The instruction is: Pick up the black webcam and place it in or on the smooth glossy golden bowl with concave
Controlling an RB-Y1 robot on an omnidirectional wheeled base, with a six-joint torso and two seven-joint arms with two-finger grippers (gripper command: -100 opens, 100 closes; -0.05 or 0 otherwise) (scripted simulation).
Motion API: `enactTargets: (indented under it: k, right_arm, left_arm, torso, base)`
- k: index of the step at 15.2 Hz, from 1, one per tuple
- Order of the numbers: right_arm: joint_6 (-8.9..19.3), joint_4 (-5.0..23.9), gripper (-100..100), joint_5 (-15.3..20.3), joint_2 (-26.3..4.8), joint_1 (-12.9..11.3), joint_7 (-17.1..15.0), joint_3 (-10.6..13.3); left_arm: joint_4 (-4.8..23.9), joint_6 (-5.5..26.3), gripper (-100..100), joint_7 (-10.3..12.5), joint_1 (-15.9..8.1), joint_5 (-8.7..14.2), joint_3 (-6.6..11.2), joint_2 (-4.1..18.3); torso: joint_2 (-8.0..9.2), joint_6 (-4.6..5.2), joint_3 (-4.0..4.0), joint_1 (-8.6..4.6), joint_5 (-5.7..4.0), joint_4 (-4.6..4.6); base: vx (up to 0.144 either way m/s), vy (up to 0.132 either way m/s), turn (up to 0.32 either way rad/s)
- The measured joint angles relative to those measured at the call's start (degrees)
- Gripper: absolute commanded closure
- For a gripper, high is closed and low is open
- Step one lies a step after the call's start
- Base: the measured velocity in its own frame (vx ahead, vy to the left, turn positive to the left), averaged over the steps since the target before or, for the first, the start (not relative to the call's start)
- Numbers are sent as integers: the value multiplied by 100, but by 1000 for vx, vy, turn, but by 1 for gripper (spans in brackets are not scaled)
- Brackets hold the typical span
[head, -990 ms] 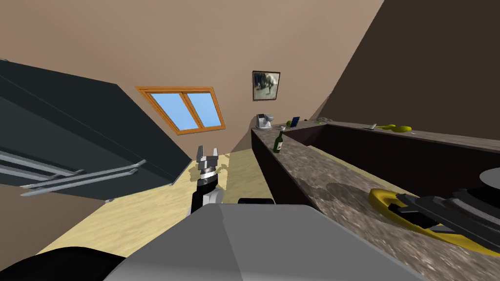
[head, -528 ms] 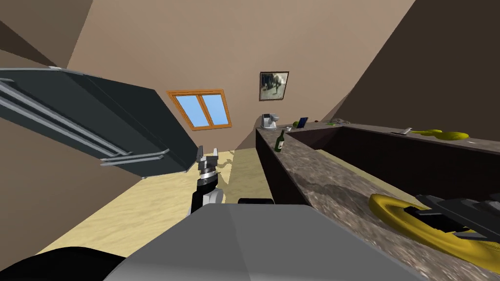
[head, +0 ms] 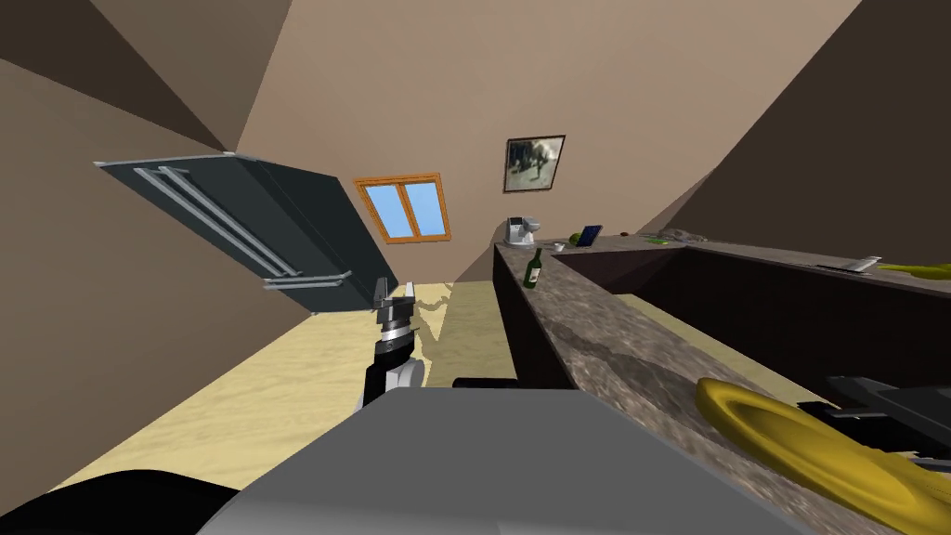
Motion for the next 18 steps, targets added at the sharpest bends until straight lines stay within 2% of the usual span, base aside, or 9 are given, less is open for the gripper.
enactTargets:
  k: [5, 7, 13, 18]
  right_arm:
    - [0, -1, -100, 0, 0, 0, -1, 0]
    - [157, -178, -100, -97, -105, 61, -158, -112]
    - [573, -315, -100, -346, -521, 94, -489, -298]
    - [598, -316, -100, -356, -539, 89, -509, -299]
  left_arm:
    - [0, 0, 0, 0, 1, 0, -1, -1]
    - [0, 0, 0, 0, 0, 0, -1, -1]
    - [0, 0, 0, 0, 0, 0, -1, -1]
    - [0, 0, 0, 0, 1, 0, -1, -1]
  torso:
    - [-29, 1, -17, 44, 11, -7]
    - [-19, -1, -12, 47, 15, -5]
    - [-12, 0, -7, 45, 14, -3]
    - [-30, 1, -18, 48, 12, -8]
  base:
    - [-9, -7, 2]
    - [-56, -16, 15]
    - [-47, -14, 8]
    - [-2, -1, 0]
